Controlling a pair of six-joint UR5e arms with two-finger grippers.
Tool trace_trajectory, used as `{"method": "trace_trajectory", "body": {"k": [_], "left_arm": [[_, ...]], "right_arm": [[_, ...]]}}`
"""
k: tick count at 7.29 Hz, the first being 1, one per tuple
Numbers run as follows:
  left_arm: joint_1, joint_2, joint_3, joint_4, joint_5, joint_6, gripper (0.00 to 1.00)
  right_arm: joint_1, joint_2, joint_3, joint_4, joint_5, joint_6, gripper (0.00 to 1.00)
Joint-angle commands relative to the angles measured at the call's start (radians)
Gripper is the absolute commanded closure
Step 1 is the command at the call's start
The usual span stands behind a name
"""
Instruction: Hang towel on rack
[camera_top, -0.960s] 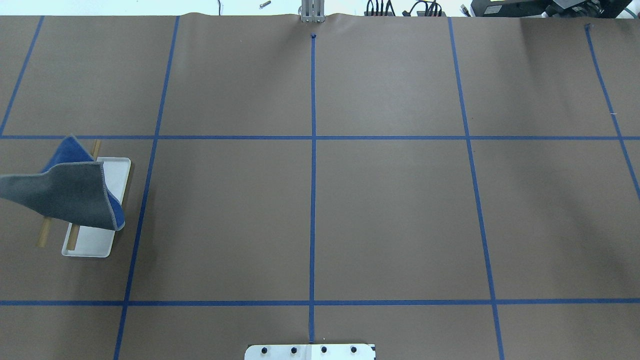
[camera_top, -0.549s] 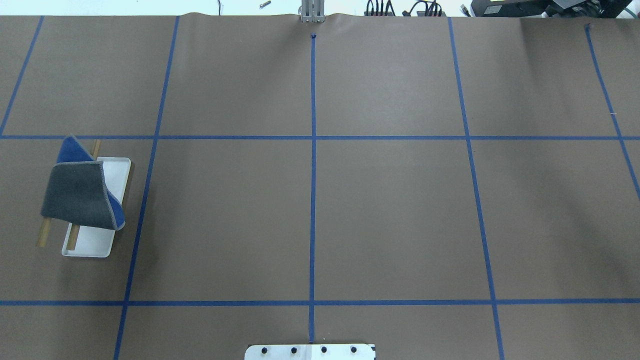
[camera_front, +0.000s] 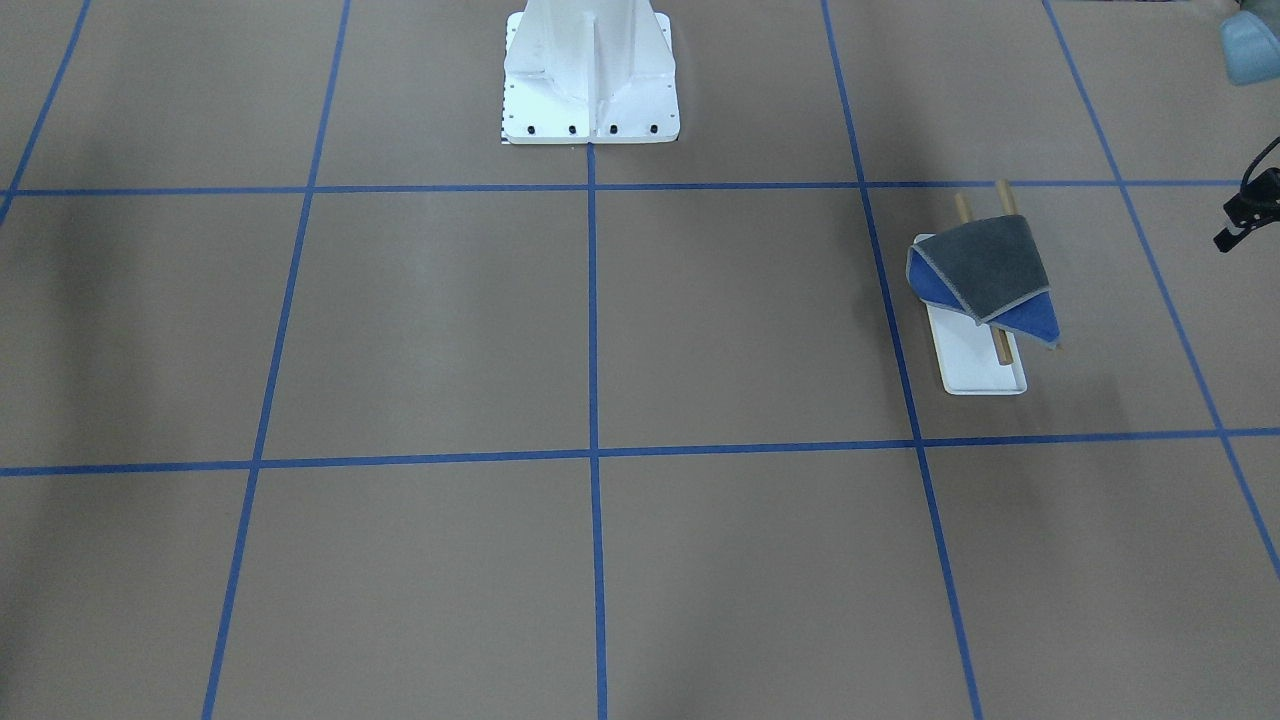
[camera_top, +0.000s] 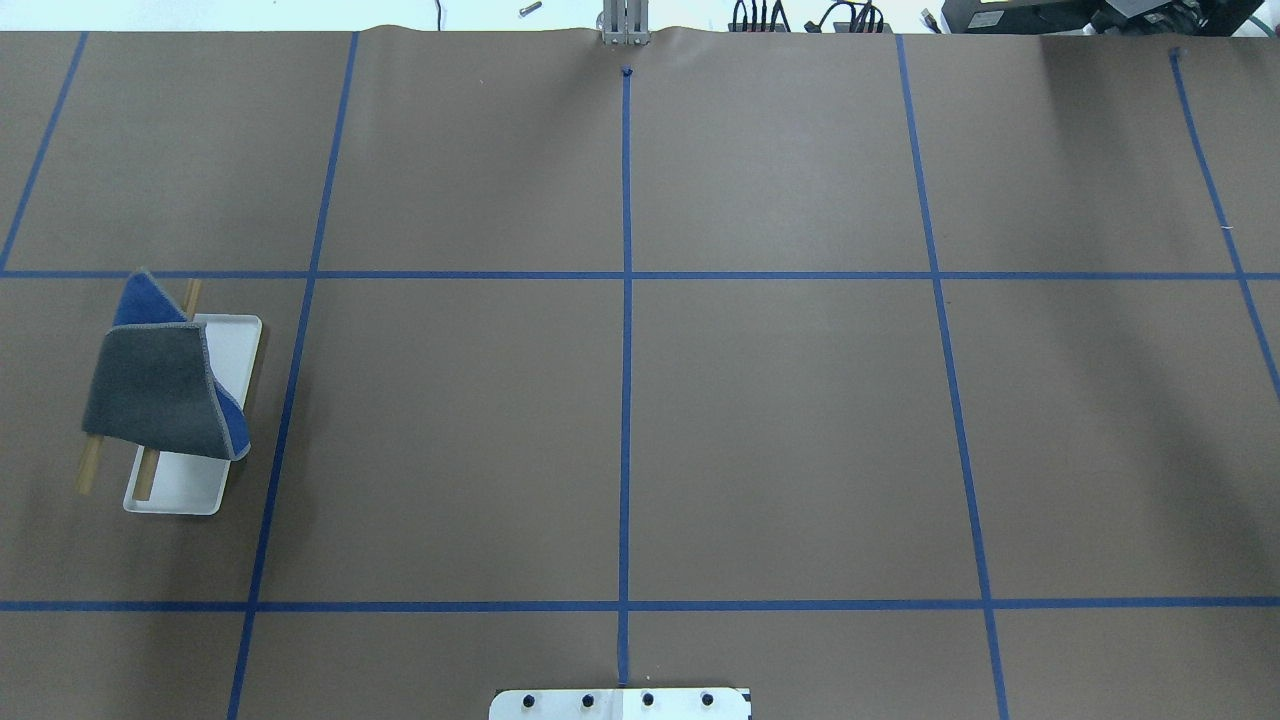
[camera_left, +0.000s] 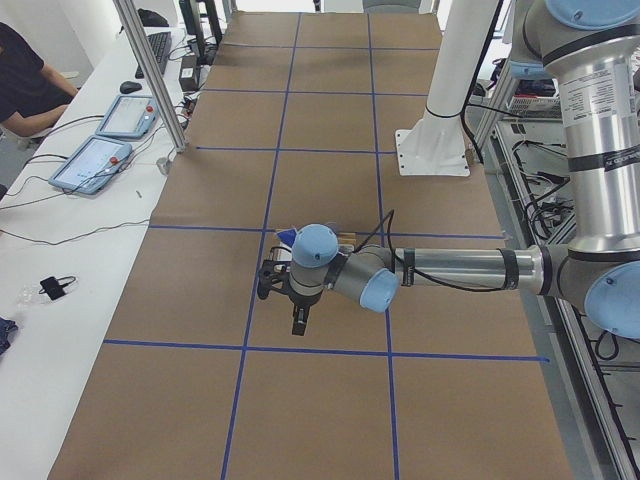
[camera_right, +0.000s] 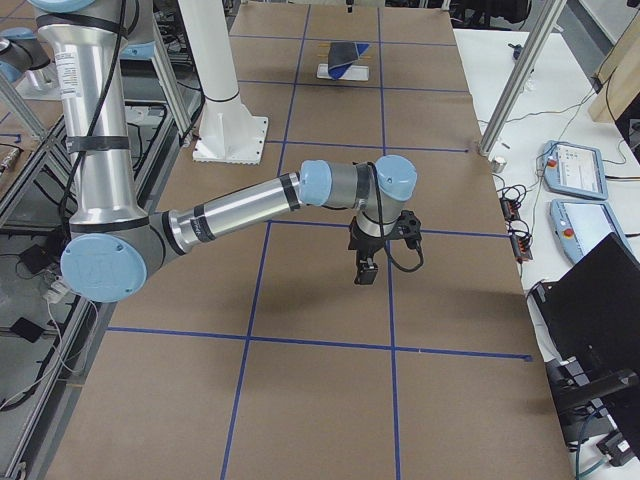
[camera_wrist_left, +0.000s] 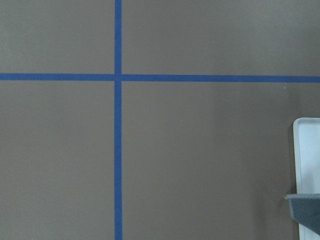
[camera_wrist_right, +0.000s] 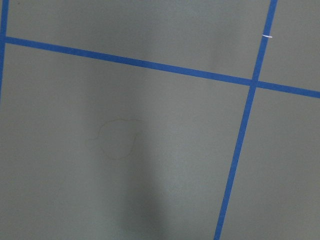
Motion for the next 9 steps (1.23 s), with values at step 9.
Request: {"method": "trace_trajectory", "body": {"k": [9], "left_arm": [[-0.135,-0.16,0.095,0.325,0.02,0.143,0.02]], "right_arm": [[0.099,-0.144,-0.2,0.451,0.002,0.156,0.0]]}}
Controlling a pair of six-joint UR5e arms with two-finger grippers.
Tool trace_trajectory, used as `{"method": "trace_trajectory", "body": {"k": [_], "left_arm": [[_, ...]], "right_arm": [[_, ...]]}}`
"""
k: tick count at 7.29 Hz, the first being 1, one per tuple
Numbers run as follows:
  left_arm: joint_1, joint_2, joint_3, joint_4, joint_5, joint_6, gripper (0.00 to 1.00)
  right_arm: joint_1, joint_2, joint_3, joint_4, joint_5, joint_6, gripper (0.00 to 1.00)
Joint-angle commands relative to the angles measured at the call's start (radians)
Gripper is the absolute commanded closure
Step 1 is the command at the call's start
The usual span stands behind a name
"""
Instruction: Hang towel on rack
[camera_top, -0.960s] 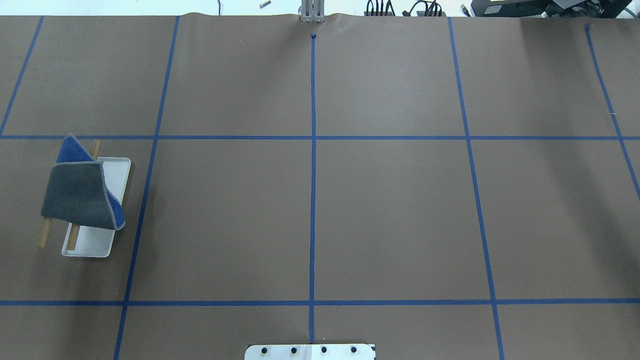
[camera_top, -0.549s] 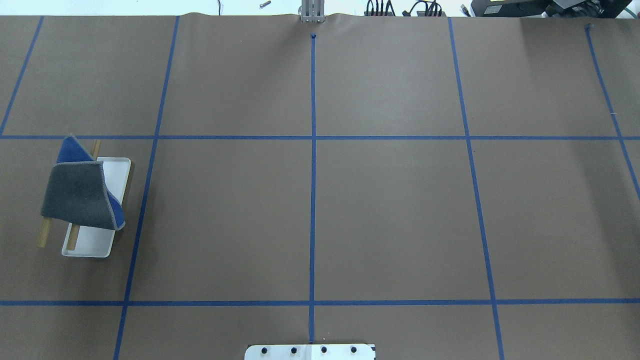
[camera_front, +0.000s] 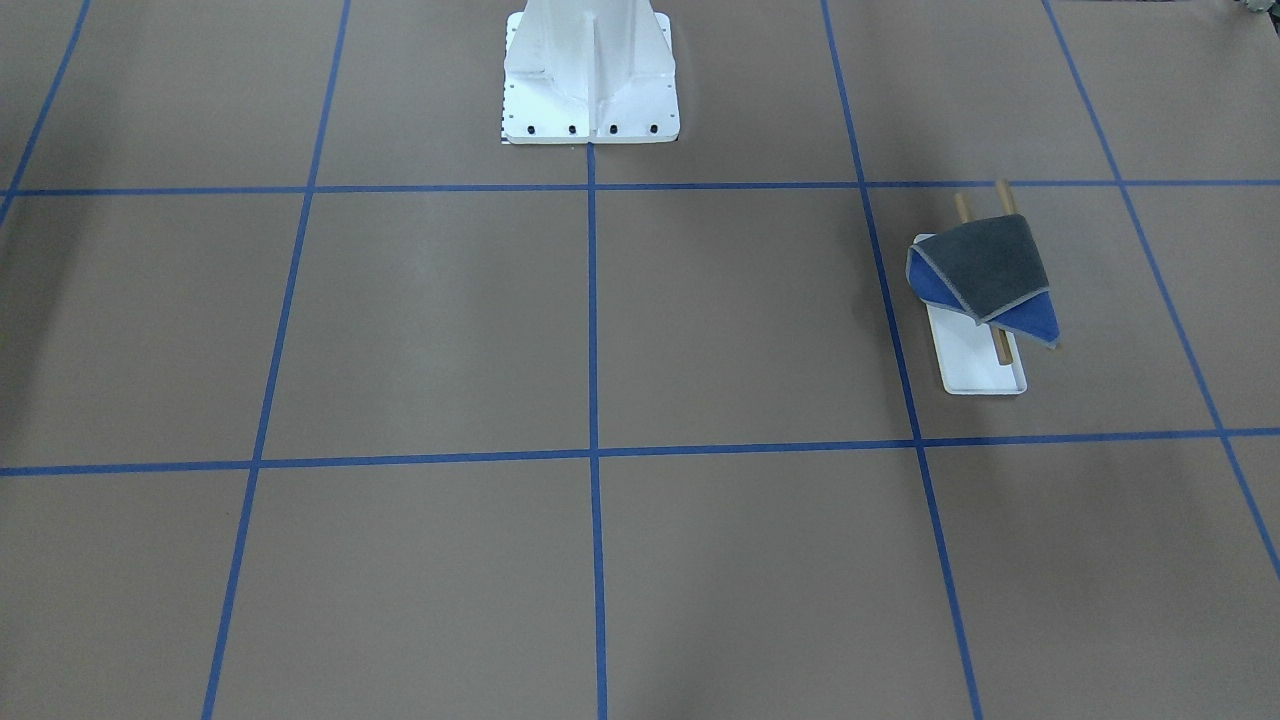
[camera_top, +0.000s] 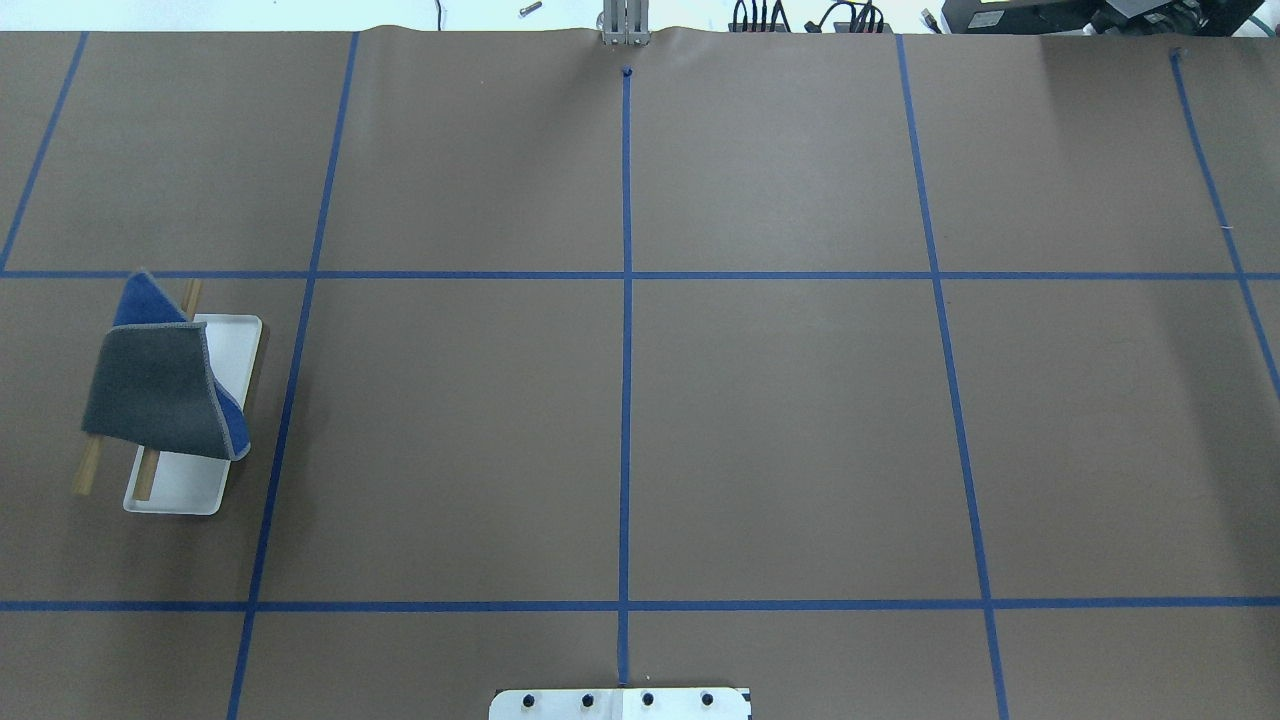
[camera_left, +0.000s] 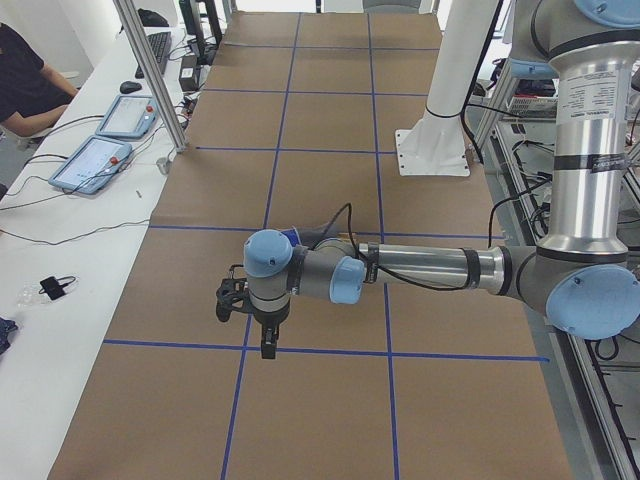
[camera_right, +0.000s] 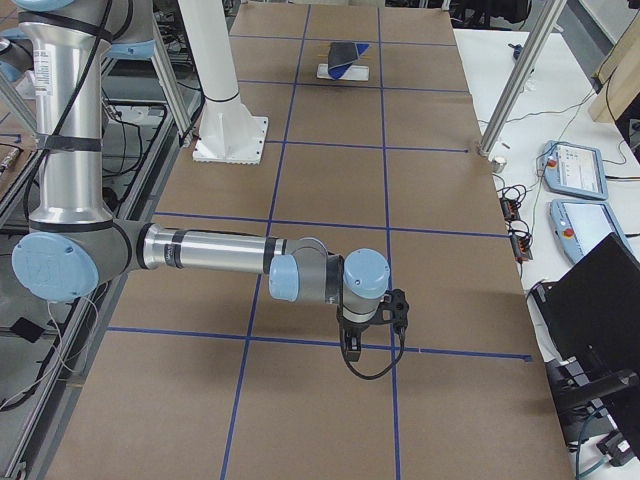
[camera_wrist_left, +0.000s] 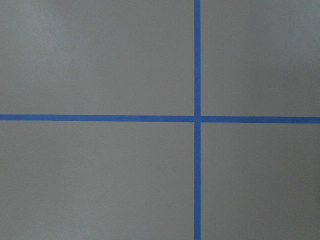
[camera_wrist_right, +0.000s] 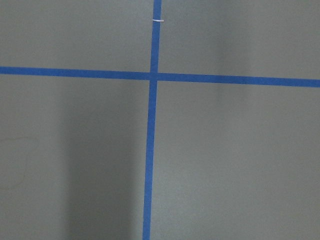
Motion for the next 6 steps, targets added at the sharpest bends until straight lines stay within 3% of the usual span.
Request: {"method": "trace_trajectory", "body": {"k": [1,6], "left_arm": [[0.001,0.01,0.002,0.0,-0.003,-0.005,0.02],[0.001,0.007,0.008,0.002,-0.004,-0.008,0.02]], "right_arm": [[0.002,-0.013,0.034,-0.005,0.0,0.028,0.0],[0.002,-0.007,0.036,-0.005,0.002,0.034,0.0]]}}
